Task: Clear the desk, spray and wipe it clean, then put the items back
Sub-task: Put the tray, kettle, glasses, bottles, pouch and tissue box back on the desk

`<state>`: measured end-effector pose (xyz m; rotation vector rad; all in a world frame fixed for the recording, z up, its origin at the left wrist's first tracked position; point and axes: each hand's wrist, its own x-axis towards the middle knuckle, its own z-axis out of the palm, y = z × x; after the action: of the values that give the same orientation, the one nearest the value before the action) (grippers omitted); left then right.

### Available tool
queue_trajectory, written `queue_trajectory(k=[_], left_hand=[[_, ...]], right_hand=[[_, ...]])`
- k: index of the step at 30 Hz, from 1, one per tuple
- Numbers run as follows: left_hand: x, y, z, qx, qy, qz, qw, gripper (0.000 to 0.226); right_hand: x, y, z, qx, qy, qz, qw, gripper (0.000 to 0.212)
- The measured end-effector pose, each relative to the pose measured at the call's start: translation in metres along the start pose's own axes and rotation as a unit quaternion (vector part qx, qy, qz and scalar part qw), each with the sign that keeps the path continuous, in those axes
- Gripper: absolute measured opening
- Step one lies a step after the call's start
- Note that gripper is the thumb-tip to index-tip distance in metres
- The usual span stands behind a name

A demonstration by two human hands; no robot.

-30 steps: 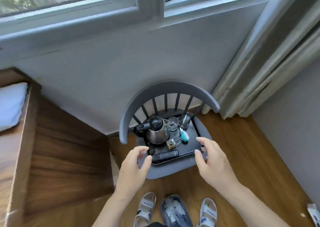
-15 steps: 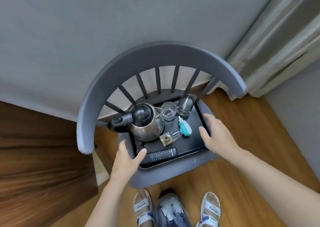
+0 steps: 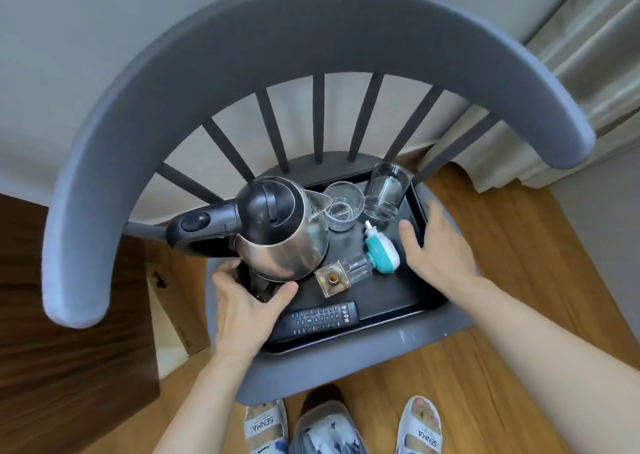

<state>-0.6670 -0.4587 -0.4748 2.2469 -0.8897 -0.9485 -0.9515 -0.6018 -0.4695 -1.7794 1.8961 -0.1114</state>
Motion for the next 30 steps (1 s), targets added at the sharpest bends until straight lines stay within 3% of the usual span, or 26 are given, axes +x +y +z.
queue_trajectory(k=[4,11,18,30], left_hand=[[-0.003,-0.005,0.016,-0.032,0.034,0.024,0.999,0.106],[0.001,-0.011,0.013,-0.106,0.061,0.075,0.99,0.114],[0.027,-0.005,0.005,-0.041,0.019,0.098,0.994,0.149],[0.0,0.01,-0.004,-0.088,0.095,0.133,0.983,0.137]], right_hand=[[-0.005,0.011,0.015,-0.001,0.062,-0.048,0.997,0.057],[0.007,0.019,0.022,-0.055,0.098,-0.079,0.991,0.055],[0.012,0.013,0.027,-0.052,0.095,-0.003,0.994,0.059],[-0.008,0.0,-0.009,0.011,0.147,-0.057,0.987,0.045]])
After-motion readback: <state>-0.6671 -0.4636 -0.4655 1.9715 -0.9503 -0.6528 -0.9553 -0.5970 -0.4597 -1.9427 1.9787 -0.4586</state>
